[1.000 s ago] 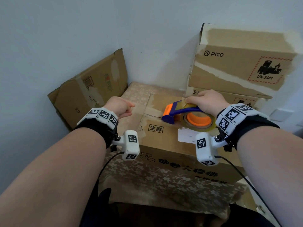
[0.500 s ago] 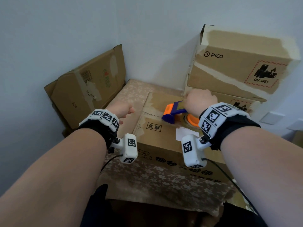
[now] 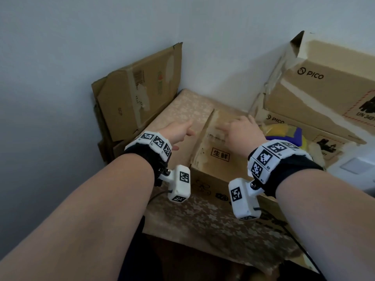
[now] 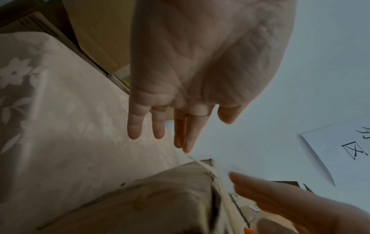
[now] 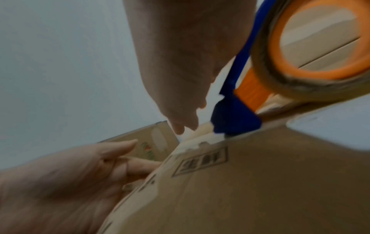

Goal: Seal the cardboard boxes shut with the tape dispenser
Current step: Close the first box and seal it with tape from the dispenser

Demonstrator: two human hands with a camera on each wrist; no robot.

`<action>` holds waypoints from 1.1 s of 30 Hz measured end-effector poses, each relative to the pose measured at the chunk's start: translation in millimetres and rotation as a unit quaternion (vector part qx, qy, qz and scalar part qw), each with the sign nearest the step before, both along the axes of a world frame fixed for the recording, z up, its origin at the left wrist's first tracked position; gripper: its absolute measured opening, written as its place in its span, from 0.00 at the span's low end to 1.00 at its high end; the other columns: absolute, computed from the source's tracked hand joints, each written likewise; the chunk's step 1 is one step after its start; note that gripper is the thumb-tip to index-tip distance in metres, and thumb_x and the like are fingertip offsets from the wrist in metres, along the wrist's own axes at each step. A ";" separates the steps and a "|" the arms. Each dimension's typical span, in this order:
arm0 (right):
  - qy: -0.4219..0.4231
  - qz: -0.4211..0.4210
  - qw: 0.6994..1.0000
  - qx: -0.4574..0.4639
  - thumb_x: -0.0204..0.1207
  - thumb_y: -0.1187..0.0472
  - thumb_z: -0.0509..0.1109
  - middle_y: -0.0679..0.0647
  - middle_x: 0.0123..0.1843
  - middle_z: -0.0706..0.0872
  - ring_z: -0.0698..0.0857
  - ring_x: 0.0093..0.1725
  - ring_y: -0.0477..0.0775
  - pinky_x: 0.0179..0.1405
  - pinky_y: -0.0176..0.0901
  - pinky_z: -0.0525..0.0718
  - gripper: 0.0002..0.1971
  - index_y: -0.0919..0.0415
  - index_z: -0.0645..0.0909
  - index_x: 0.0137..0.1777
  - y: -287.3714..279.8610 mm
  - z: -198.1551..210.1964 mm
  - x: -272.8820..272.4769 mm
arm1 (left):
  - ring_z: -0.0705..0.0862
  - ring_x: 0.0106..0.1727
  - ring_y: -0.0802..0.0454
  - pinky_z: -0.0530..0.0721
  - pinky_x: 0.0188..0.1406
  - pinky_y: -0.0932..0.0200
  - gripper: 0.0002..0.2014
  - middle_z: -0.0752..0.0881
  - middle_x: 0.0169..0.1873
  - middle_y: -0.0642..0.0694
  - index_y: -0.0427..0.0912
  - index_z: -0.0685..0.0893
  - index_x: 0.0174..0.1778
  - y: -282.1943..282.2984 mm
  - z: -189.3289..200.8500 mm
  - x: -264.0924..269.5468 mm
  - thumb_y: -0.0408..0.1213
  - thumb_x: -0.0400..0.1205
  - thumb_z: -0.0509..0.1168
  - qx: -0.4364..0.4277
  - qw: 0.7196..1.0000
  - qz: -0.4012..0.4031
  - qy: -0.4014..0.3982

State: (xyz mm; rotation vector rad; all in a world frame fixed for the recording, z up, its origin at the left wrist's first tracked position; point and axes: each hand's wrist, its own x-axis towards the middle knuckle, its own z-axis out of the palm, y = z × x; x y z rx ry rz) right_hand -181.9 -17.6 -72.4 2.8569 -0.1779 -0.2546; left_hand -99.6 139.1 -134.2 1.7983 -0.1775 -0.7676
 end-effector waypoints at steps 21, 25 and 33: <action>0.180 0.019 0.981 -0.073 0.82 0.67 0.56 0.46 0.87 0.47 0.49 0.84 0.58 0.79 0.66 0.57 0.31 0.39 0.61 0.81 40.5 -16.9 39.5 | 0.61 0.80 0.42 0.63 0.76 0.39 0.36 0.64 0.80 0.48 0.37 0.66 0.80 23.9 -25.0 4.2 0.61 0.86 0.39 -0.158 0.975 -0.059 0.143; 0.205 0.000 0.976 -0.069 0.82 0.69 0.56 0.48 0.87 0.42 0.44 0.85 0.59 0.80 0.68 0.55 0.33 0.39 0.59 0.82 42.8 -22.2 46.9 | 0.58 0.82 0.43 0.61 0.77 0.38 0.36 0.59 0.83 0.48 0.38 0.60 0.82 31.2 -25.3 6.8 0.61 0.86 0.40 -0.159 0.976 -0.051 0.137; 0.108 -0.072 0.992 -0.001 0.81 0.67 0.56 0.55 0.84 0.56 0.69 0.77 0.61 0.71 0.58 0.75 0.31 0.62 0.52 0.83 27.9 -23.8 41.9 | 0.43 0.84 0.53 0.39 0.82 0.43 0.34 0.49 0.84 0.53 0.48 0.52 0.84 16.4 -5.0 -2.7 0.62 0.85 0.35 -0.170 0.971 -0.129 0.106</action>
